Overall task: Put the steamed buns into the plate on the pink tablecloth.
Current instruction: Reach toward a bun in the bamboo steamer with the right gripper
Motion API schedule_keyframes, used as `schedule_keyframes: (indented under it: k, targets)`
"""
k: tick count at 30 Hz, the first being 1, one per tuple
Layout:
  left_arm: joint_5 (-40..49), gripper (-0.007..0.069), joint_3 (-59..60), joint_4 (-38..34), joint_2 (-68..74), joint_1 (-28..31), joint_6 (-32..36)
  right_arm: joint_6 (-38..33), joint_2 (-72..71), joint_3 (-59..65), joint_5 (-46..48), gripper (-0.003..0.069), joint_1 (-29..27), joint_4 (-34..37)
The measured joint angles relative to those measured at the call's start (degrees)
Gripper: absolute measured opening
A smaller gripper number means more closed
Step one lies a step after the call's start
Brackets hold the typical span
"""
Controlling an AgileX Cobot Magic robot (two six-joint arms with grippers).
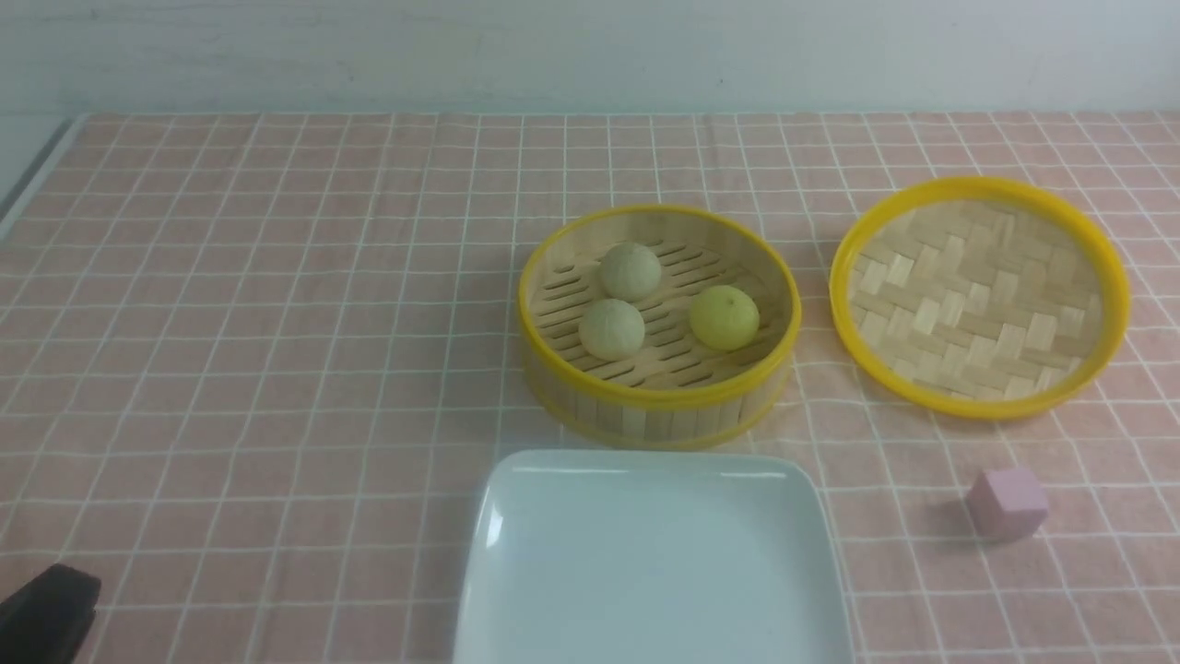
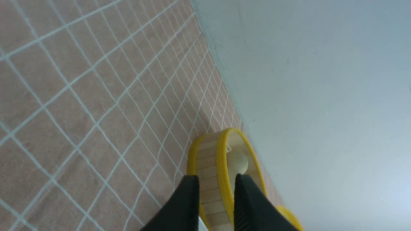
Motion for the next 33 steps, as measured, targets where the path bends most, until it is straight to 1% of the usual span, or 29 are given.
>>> schedule_keyframes:
  k: [1, 2, 3, 4, 5, 6, 7, 8, 10, 11, 12, 13, 15, 17, 19, 20, 21, 22, 24, 26, 28, 29, 30, 33]
  targets:
    - [5.78, 0.0096, -4.78, 1.38, 2.97, 0.00, 3.73, -2.67, 3.58, -5.17, 2.66, 0.0022, 0.00, -4.27]
    - [6.60, 0.0096, -5.28, 1.53, 2.97, 0.00, 4.17, -2.91, 4.14, -5.76, 2.66, 0.0018, 0.00, -4.79]
    - [14.68, 0.0034, -9.00, 3.17, 8.05, 0.00, 7.83, -3.97, 10.10, -10.25, 8.23, 0.0001, 0.00, -9.49]
    - [19.36, 0.0017, -10.95, 3.96, 11.53, 0.00, 9.69, -4.09, 13.96, -12.92, 12.22, -0.0001, 0.00, -12.56]
    - [23.78, 0.0007, -12.57, 4.59, 15.25, 0.00, 11.50, -4.04, 18.07, -15.47, 16.40, -0.0002, 0.00, -15.39]
    - [23.78, 0.0006, -12.87, 4.59, 16.02, 0.00, 11.50, -4.03, 18.07, -15.95, 17.25, -0.0002, 0.00, -15.93]
    - [29.87, 0.0000, -14.80, 5.08, 21.41, 0.00, 14.49, -3.77, 24.95, -19.60, 22.93, -0.0002, 0.00, -19.33]
    - [33.20, -0.0001, -15.83, 5.08, 25.76, 0.00, 16.98, -3.96, 30.17, -21.61, 27.19, -0.0002, 0.00, -20.71]
    - [35.65, -0.0001, -16.71, 4.77, 31.47, 0.00, 21.05, -6.02, 37.71, -24.92, 31.86, -0.0002, 0.00, -20.11]
    - [35.94, -0.0001, -16.93, 4.24, 34.15, 0.00, 23.29, -8.47, 41.72, -26.17, 33.44, -0.0002, 0.11, -18.13]
    - [35.94, -0.0001, -16.95, 4.03, 35.14, 0.00, 24.14, -9.05, 43.25, -26.39, 33.90, -0.0002, 0.18, -17.59]
    - [35.94, -0.0001, -17.01, 3.60, 36.95, 0.00, 25.35, -12.45, 46.16, -27.15, 34.41, -0.0001, 0.60, -14.17]
    - [34.99, -0.0001, -17.14, 1.82, 41.13, 0.00, 29.26, -22.32, 53.86, -28.68, 34.30, 0.0006, 3.23, -3.46]
    - [34.06, 0.0000, -17.24, 0.67, 43.38, 0.00, 31.07, -32.99, 60.40, -30.04, 33.85, 0.0027, 7.21, 6.39]
    - [33.19, 0.0002, -17.29, -0.14, 44.48, 0.00, 32.11, -41.14, 66.91, -32.26, 33.55, 0.0060, 11.67, 12.85]
    - [32.79, 0.0003, -17.29, -0.29, 44.74, 0.00, 32.29, -44.07, 69.52, -34.06, 33.22, 0.0085, 13.71, 15.07]
    - [32.16, 0.0007, -17.29, -0.43, 44.86, 0.00, 32.53, -45.97, 73.47, -36.77, 32.51, 0.0118, 17.03, 16.33]
    - [31.84, 0.0009, -17.29, -0.48, 44.86, 0.00, 32.66, -46.63, 76.72, -39.42, 31.82, 0.0148, 18.99, 16.45]
    - [31.50, 0.0012, -17.29, -0.48, 44.86, 0.00, 32.72, -46.35, 81.72, -44.21, 30.37, 0.0199, 21.20, 15.21]
    - [31.03, 0.0014, -17.29, -0.48, 44.86, 0.00, 32.84, -44.18, 87.42, -50.17, 27.86, 0.0251, 22.45, 11.70]
    - [30.61, 0.0017, -17.29, -0.48, 44.86, 0.00, 32.84, -40.39, 92.40, -57.02, 25.48, 0.0297, 22.78, 6.55]
    - [30.25, 0.0018, -17.29, -0.48, 44.86, 0.00, 32.84, -37.44, 95.05, -61.72, 24.08, 0.0318, 22.78, 2.59]
    - [30.08, 0.0020, -17.29, -0.48, 44.86, 0.00, 32.84, -36.23, 96.73, -63.65, 23.22, 0.0323, 22.78, 0.79]
    - [29.73, 0.0028, -17.29, -0.48, 44.86, 0.00, 32.84, -32.35, 101.76, -72.07, 21.12, 0.0335, 22.78, -7.56]
